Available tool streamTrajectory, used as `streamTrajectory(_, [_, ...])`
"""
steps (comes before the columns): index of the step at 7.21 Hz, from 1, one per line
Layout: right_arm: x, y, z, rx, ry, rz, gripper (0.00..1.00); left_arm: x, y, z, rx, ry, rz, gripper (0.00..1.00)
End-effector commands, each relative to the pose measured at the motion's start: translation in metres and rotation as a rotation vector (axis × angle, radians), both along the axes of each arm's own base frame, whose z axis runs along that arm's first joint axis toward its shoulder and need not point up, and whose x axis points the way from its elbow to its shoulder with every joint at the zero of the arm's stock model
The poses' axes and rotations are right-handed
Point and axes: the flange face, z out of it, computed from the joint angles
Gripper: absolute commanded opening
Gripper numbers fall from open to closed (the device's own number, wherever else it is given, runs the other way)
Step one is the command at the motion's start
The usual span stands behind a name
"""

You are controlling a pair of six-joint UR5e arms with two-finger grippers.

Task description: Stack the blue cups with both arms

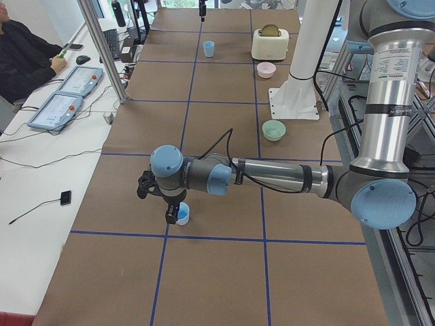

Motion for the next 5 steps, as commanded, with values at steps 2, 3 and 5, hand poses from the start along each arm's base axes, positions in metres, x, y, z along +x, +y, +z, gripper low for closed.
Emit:
streamTrajectory(2, [-0.032,0.007,-0.001,0.026,0.043,-0.038,0.94,0.012,-0.009,0.045,0.002,-0.002,0.007,0.98])
streamTrajectory(3, [-0.045,0.013,0.004,0.033,0.043,-0.064,0.99,0.026,-0.010,0.053,0.002,-0.003,0.034,0.98])
streamTrajectory(5, [-0.053,0.018,0.008,0.051,0.038,-0.080,0.99,0.041,-0.018,0.050,-0.016,-0.002,0.034,0.97])
